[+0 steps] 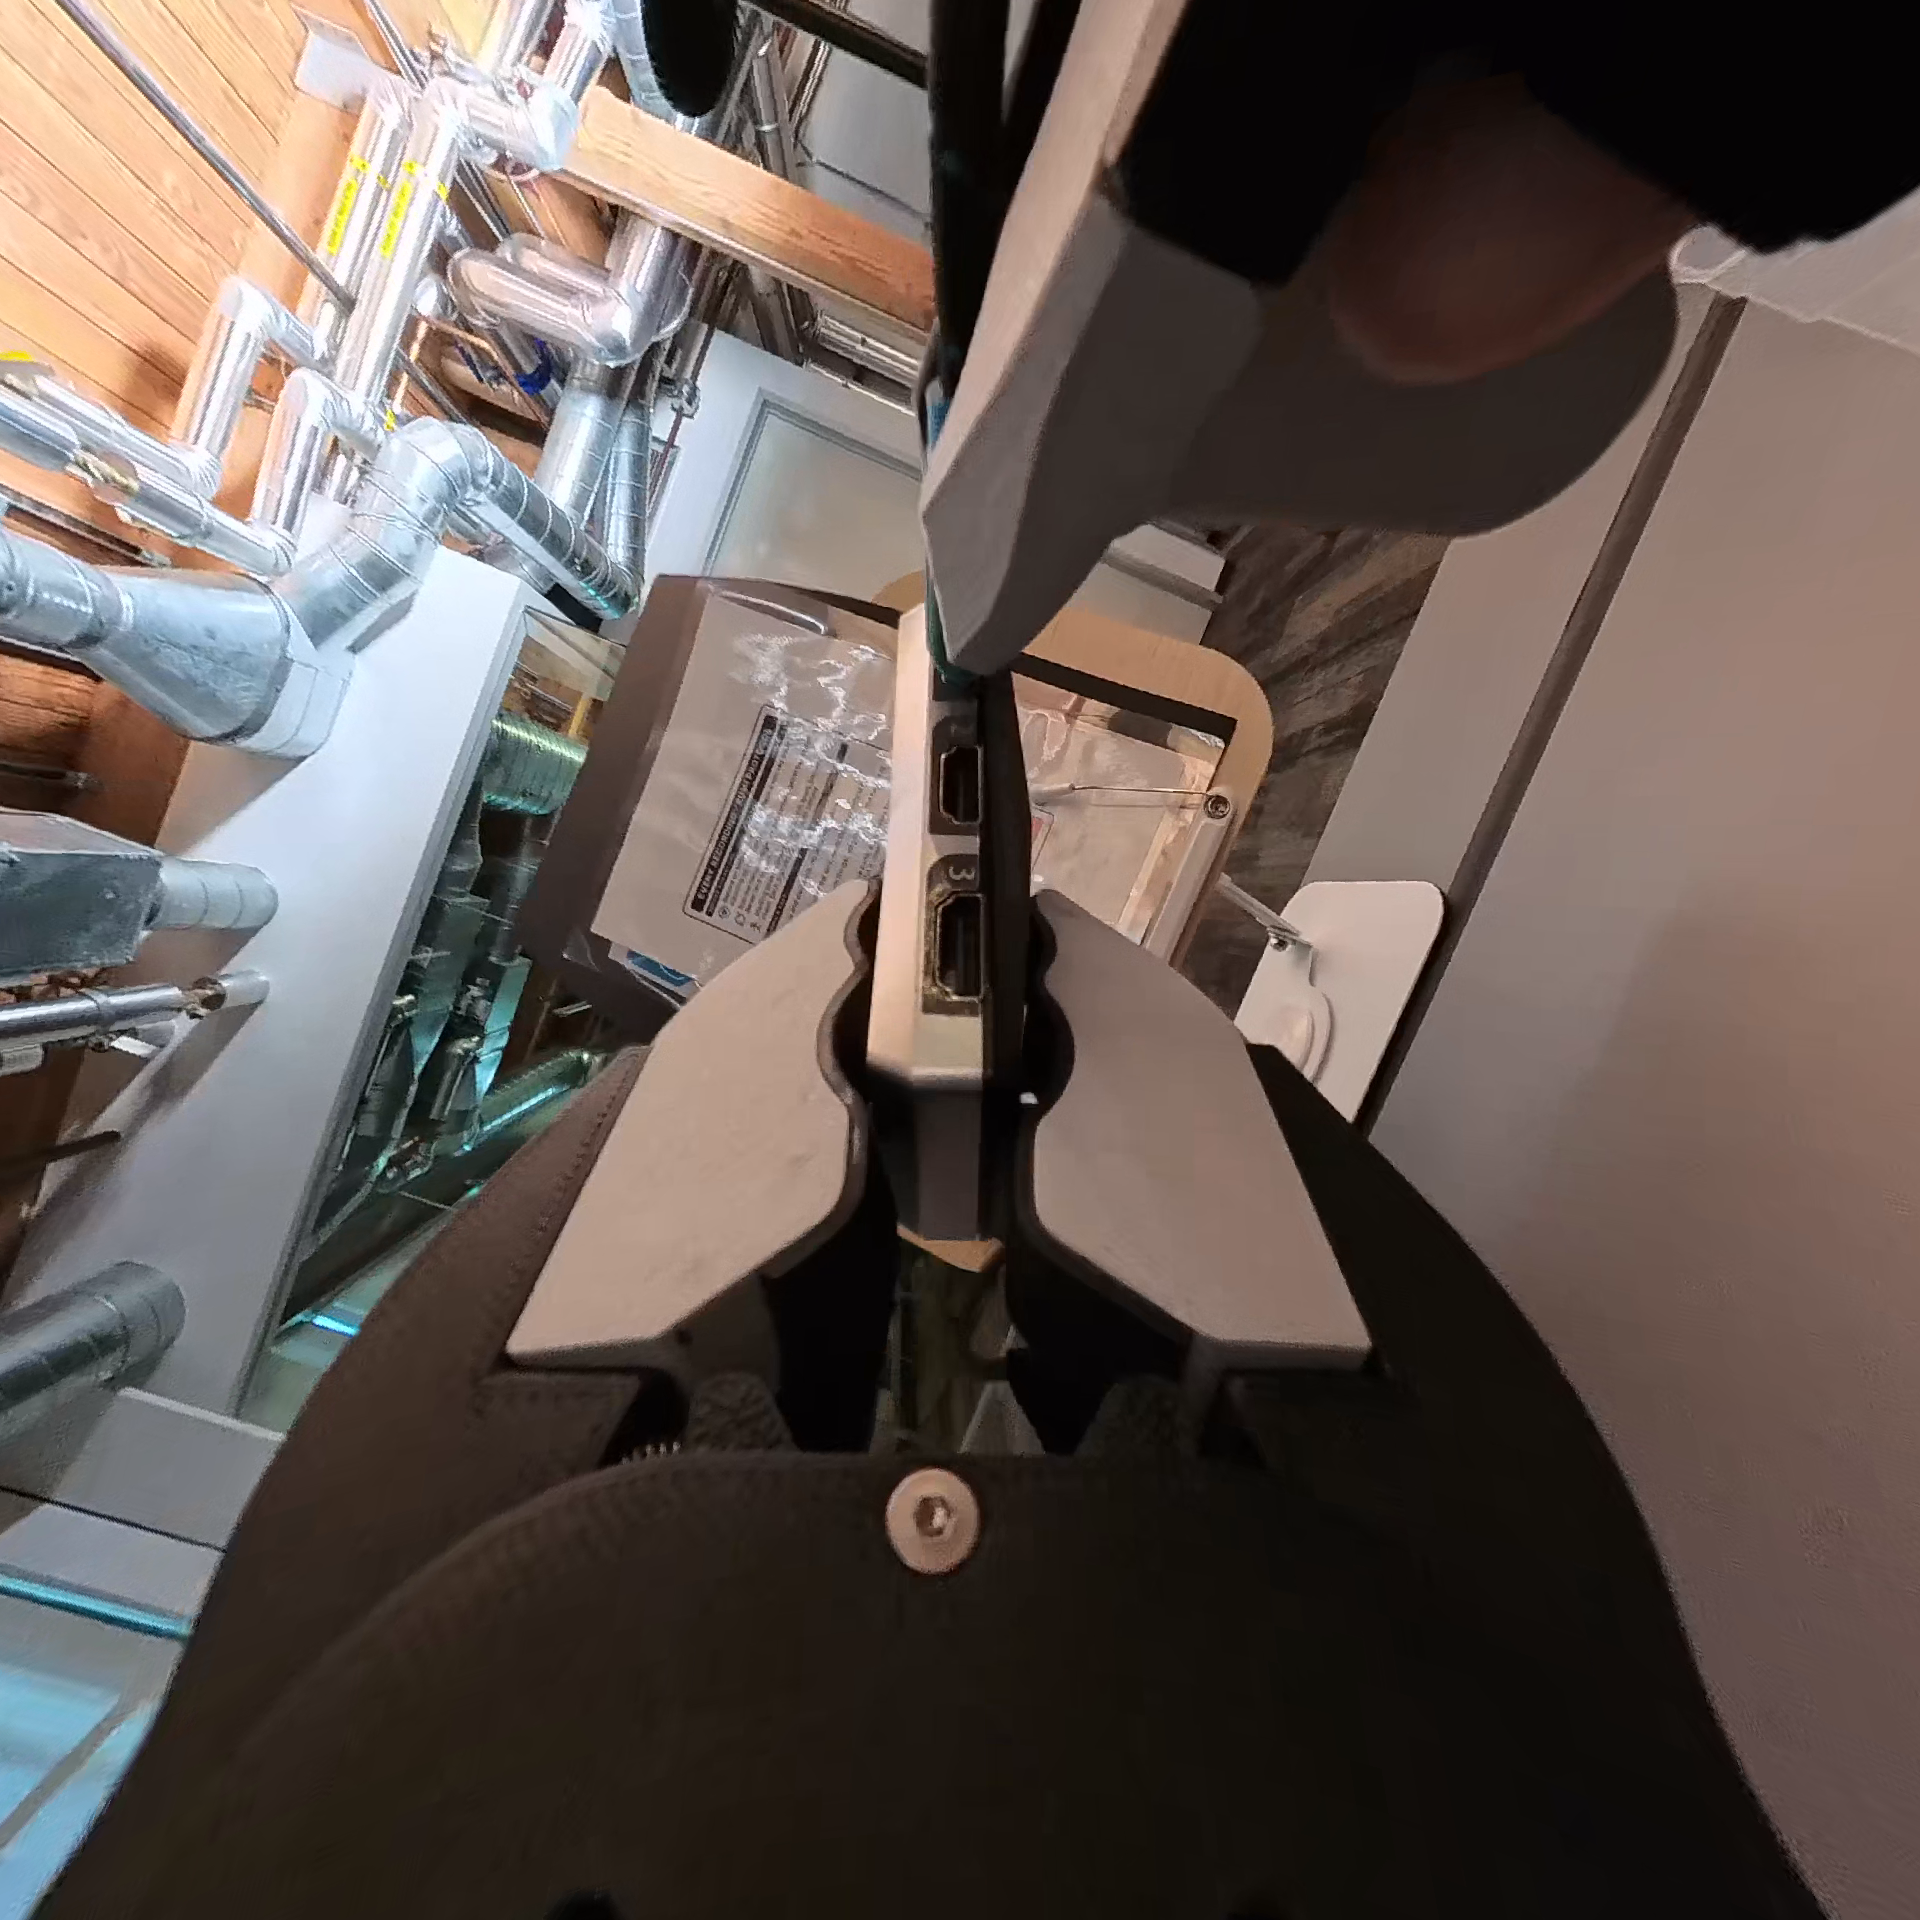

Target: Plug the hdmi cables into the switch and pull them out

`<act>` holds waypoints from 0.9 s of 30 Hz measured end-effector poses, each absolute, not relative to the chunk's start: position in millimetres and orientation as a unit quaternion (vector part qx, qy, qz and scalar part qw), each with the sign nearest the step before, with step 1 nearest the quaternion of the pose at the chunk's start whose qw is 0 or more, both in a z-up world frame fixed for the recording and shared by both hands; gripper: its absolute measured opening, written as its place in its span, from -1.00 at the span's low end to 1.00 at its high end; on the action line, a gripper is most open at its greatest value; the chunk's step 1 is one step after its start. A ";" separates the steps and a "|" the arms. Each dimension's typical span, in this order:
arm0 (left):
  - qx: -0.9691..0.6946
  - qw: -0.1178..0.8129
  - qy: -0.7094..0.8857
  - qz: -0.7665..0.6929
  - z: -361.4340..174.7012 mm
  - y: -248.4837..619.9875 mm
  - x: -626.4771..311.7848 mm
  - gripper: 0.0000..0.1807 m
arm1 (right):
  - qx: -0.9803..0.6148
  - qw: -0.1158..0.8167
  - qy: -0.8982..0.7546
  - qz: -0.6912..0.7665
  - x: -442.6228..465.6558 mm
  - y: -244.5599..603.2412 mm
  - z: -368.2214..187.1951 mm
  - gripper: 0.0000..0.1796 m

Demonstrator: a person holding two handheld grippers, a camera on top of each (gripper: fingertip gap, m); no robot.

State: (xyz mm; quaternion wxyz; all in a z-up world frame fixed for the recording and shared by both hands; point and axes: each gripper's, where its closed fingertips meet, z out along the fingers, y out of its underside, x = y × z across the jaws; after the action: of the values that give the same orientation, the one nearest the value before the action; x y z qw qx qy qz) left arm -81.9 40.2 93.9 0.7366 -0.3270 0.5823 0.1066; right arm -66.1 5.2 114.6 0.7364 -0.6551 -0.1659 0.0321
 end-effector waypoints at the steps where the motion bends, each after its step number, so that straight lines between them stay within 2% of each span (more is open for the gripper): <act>1: -0.332 0.733 0.584 0.107 93.0 40.5 -81.4 -0.73 | -0.657 0.735 -0.169 0.017 -65.3 5.3 114.0 -0.76; 5: -0.386 0.716 0.563 0.145 92.2 64.3 -94.2 -0.75 | -0.626 0.750 -0.190 -0.102 -67.2 -4.5 126.8 -0.75; 8: -0.423 0.707 0.550 0.136 93.6 98.7 -124.1 -0.76 | -0.616 0.770 -0.158 0.042 -54.9 -26.6 154.5 -0.76; 9: -0.431 0.713 0.539 0.125 99.3 102.7 -132.3 -0.76 | -0.636 0.751 -0.164 0.071 -48.4 -29.2 154.5 -0.76; 13: -0.438 0.732 0.517 0.072 121.0 95.4 -146.1 -0.76 | -0.710 0.681 -0.172 0.050 9.1 -53.1 152.5 -0.76; 16: -0.434 0.726 0.529 0.066 124.0 86.9 -145.8 -0.76 | -0.689 0.691 -0.155 0.154 43.4 -88.1 163.6 -0.76; 18: -0.429 0.727 0.533 0.055 123.5 81.9 -141.6 -0.76 | -0.658 0.724 -0.125 0.166 79.7 -100.5 168.6 -0.76; 21: -0.427 0.719 0.547 0.035 118.7 75.3 -132.3 -0.75 | -0.671 0.706 -0.119 0.194 115.0 -105.7 141.5 -0.76; 23: -0.422 0.715 0.557 0.035 114.8 71.4 -127.1 -0.76 | -0.698 0.651 -0.126 0.271 119.0 -108.9 109.9 -0.76; 27: -0.416 0.705 0.572 0.052 107.6 67.6 -119.9 -0.76 | -0.784 0.528 -0.102 0.309 138.7 -112.3 32.9 -0.76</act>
State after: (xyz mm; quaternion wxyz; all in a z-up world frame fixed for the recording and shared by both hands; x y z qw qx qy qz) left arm -119.9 67.6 107.6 0.7051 -0.4156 0.5722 0.0517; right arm 138.7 -112.3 32.9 0.5284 -0.7841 -0.1022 0.3090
